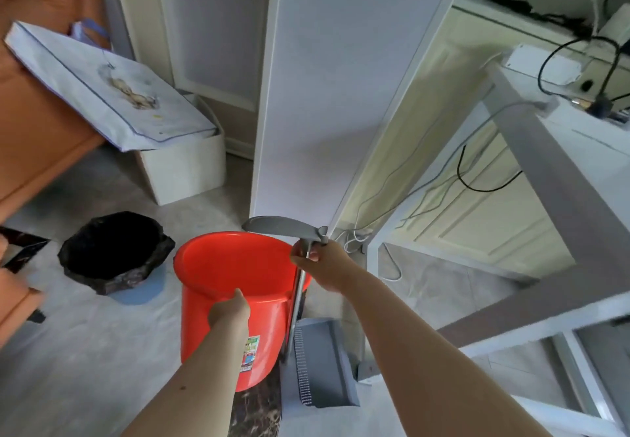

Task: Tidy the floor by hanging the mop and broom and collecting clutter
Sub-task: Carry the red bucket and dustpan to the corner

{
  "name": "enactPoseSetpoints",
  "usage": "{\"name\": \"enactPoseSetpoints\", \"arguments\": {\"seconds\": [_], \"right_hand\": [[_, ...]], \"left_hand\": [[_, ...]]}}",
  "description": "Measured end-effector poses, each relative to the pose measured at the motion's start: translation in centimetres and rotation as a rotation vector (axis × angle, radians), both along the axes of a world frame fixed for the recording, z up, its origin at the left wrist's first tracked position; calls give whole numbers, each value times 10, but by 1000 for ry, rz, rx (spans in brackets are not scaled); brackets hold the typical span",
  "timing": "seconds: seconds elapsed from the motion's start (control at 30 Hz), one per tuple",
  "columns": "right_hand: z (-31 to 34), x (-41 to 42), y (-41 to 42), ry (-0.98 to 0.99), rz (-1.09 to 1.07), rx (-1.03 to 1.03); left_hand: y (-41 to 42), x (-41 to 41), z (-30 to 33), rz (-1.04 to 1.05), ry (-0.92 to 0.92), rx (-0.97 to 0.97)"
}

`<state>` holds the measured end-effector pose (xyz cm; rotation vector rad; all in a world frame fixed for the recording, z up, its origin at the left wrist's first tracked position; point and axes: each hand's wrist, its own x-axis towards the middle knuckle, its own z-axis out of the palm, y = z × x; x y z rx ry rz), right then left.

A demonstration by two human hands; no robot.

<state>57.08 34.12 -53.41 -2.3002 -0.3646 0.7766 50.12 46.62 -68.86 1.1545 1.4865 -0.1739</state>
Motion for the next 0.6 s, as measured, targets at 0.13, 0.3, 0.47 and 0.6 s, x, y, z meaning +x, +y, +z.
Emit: {"name": "enactPoseSetpoints", "arguments": {"seconds": [0.13,0.3,0.47,0.6], "right_hand": [[-11,54,16,34,9,3],[-33,102,35,76,-112,84],[-58,137,44,28,-361,128],[-69,158,40,154,-616,347]], "left_hand": [[16,49,-5,13,50,-15],[30,91,-23,67,-16,-17],[42,120,-50,43,10,-37],[46,136,-71,13,31,-34]]}}
